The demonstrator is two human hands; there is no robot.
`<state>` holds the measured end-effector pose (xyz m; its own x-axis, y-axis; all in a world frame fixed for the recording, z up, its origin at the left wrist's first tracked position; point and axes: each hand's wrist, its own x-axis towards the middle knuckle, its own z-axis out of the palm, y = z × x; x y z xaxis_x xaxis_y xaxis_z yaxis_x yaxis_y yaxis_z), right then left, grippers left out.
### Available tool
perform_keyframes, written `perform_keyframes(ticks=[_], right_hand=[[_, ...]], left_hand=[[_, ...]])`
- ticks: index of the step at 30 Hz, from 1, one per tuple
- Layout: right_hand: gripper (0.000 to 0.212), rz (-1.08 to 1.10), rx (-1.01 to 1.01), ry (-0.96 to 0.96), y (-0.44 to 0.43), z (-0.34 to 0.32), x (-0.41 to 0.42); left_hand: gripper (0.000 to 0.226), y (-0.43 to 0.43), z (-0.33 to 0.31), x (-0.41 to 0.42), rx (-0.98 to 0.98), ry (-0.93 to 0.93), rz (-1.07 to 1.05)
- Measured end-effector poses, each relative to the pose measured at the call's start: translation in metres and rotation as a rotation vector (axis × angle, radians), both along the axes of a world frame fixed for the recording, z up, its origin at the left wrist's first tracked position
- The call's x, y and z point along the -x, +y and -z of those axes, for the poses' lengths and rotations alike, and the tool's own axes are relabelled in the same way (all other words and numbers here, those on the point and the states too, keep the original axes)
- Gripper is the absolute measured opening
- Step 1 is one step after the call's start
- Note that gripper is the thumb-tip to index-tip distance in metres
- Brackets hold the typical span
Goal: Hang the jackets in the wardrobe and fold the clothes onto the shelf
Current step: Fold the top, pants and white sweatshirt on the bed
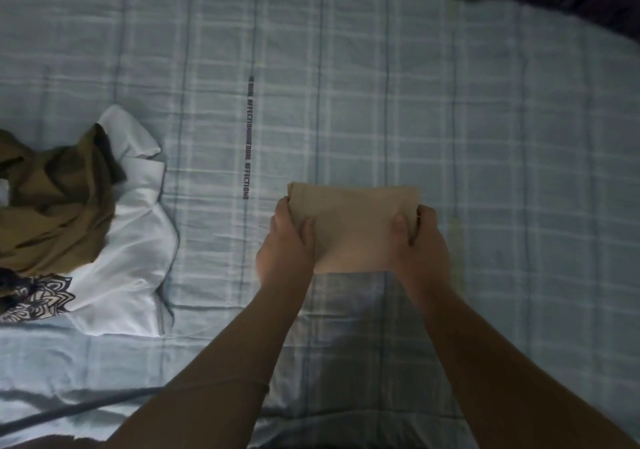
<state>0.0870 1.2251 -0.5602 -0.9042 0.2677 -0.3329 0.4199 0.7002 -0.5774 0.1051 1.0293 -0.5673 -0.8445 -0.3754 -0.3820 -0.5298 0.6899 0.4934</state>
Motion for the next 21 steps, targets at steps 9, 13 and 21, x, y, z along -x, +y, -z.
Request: perform_keyframes(ticks=[9,13,21], right_hand=[[0.034,-0.071,-0.213,-0.099,0.003,0.029,0.004],[0.036,0.012,-0.231,-0.157,-0.004,0.031,0.005],[0.052,-0.265,-0.348,0.275,0.0,0.007,0.004]], left_hand=[[0.048,-0.003,0.021,0.004,0.04,-0.037,0.02],[0.052,-0.003,0.024,0.008,0.034,-0.038,-0.005],[0.059,-0.004,0.007,0.005,0.213,0.286,0.468]])
